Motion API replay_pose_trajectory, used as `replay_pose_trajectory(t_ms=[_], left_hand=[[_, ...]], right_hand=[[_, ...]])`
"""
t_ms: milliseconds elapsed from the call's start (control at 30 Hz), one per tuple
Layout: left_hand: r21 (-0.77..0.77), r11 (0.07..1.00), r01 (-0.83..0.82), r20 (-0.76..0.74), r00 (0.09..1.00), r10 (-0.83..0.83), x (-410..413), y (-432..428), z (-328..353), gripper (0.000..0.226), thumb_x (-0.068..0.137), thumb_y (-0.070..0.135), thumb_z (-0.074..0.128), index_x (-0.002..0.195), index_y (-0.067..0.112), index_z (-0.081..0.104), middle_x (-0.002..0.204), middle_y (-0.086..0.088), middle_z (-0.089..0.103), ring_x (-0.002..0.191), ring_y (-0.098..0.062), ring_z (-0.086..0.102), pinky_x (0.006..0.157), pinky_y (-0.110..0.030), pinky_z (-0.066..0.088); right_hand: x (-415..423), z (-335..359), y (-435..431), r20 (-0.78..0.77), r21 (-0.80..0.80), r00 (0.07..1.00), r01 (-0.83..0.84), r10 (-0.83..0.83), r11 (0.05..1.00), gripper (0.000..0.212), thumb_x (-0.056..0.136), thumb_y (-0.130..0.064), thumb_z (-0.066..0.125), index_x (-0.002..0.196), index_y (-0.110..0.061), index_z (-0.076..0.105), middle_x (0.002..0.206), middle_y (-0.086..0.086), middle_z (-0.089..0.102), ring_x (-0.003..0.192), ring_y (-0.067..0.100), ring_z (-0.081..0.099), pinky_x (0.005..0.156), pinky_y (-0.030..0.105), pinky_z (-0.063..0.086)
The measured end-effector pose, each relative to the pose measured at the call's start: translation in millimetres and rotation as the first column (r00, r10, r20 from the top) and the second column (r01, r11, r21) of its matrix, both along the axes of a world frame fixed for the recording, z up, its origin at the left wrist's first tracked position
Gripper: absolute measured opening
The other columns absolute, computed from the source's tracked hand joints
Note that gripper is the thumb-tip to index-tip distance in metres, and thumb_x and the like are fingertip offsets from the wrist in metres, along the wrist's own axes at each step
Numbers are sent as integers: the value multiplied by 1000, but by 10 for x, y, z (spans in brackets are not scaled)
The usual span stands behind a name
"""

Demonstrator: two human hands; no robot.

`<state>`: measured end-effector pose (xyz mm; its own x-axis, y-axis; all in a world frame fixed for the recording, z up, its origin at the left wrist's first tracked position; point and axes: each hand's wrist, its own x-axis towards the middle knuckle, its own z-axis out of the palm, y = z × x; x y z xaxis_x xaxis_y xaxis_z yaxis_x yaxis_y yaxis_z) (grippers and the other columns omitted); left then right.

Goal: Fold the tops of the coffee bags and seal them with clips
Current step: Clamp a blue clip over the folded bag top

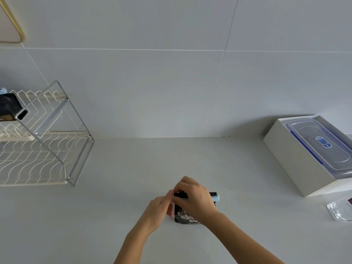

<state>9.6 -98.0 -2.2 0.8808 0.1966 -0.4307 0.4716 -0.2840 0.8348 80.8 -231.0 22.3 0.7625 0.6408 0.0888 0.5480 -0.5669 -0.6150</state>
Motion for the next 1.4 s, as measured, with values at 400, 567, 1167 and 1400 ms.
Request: replay_pose_trajectory(t_ms=[400,567,1167,1400], left_hand=[[-394,905,-159,-25,987,162,-59,-95,-87,46,93,49,39,82,20,73,63,5,47,64,-10,53,80,-26,53],[-346,936,-73,115,986,119,-82,-82,-96,34,94,39,45,70,23,63,67,9,54,71,-10,52,85,-31,51],[-89,990,-108,206,971,125,-42,-119,-339,52,85,56,38,65,12,58,57,6,53,58,-10,49,66,-29,39],[-133,981,-141,228,959,168,23,-285,-341,54,86,51,41,54,8,44,56,-4,42,58,-16,38,60,-32,28]], right_hand=[[-32,71,-13,-147,1,989,30,-30,1000,17,78,-30,68,70,-18,59,66,-10,57,63,10,52,66,20,33],[-194,7,-41,-16,70,994,110,-109,991,21,77,-30,69,65,-19,55,64,-7,59,64,11,49,91,23,36],[-204,62,-171,99,-47,994,44,-39,998,15,76,-39,66,82,-27,61,80,-11,57,79,8,51,65,24,39],[-286,-38,-187,187,-28,976,117,-110,993,16,69,-30,74,64,-25,59,60,-10,56,62,10,48,52,24,39]])
